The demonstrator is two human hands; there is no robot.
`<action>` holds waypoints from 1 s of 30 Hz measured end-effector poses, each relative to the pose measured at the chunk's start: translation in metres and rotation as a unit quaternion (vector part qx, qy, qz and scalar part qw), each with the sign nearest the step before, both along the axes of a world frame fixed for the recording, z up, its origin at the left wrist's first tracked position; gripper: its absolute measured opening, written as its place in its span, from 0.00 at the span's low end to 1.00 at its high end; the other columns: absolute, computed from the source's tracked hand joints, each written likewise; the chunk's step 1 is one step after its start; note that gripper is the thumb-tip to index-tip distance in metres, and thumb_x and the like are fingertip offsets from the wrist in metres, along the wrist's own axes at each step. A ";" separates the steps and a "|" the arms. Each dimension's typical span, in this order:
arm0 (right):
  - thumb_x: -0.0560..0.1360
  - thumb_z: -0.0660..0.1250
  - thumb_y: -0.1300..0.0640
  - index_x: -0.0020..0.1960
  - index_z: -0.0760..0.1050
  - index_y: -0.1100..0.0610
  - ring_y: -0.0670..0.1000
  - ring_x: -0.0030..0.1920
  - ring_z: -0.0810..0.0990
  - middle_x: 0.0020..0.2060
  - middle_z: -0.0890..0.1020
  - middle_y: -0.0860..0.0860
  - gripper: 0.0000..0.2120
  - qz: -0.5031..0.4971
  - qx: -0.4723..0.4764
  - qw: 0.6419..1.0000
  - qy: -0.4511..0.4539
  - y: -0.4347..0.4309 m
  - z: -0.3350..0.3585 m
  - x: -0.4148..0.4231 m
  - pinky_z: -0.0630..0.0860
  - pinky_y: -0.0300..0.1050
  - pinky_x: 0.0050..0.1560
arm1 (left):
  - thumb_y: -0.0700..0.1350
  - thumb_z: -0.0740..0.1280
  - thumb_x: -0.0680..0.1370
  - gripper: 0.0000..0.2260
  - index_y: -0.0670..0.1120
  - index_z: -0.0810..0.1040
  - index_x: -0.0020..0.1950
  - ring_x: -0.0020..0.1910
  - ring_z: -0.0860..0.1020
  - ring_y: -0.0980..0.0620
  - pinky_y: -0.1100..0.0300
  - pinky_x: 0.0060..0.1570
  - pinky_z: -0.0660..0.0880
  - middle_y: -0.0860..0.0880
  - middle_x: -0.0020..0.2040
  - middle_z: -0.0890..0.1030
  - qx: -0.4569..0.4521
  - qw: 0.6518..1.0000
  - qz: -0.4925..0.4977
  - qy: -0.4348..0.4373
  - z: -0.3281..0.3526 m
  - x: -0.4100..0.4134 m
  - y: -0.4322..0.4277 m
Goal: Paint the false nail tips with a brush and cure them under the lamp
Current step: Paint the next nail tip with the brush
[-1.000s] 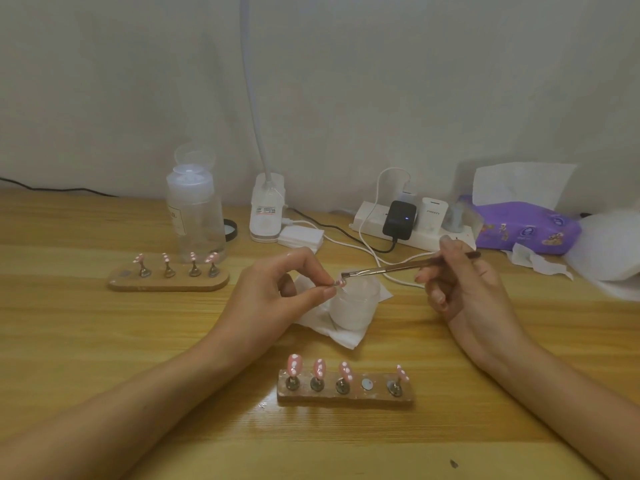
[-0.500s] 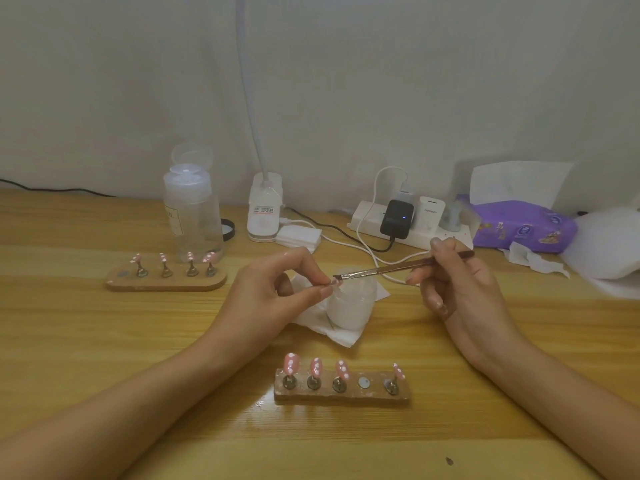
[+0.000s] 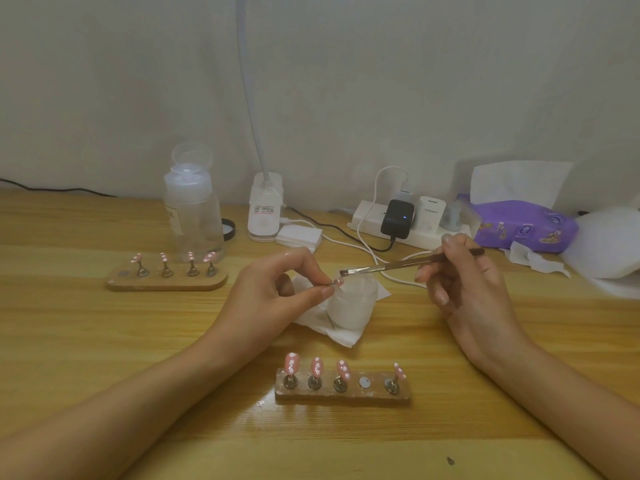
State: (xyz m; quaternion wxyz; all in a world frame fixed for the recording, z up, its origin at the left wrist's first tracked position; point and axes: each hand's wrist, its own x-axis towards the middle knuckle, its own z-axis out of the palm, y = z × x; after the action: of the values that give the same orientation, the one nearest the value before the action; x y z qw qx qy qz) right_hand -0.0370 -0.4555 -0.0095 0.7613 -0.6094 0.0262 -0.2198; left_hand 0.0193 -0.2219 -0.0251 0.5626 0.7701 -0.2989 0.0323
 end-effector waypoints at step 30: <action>0.76 0.64 0.50 0.39 0.72 0.54 0.46 0.21 0.66 0.30 0.83 0.55 0.11 -0.013 -0.017 1.000 0.022 0.000 -0.002 0.000 0.60 0.38 0.25 | 0.46 0.75 0.73 0.03 0.52 0.82 0.41 0.29 0.71 0.55 0.65 0.32 0.72 0.57 0.42 0.84 0.001 1.000 0.007 0.008 0.000 0.000 0.000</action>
State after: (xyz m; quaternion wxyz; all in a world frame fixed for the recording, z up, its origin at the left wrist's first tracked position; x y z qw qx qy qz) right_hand -0.0373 -0.4557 -0.0113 0.7472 -0.6265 0.0468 -0.2167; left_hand 0.0192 -0.2223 -0.0247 0.5640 0.7731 -0.2885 0.0298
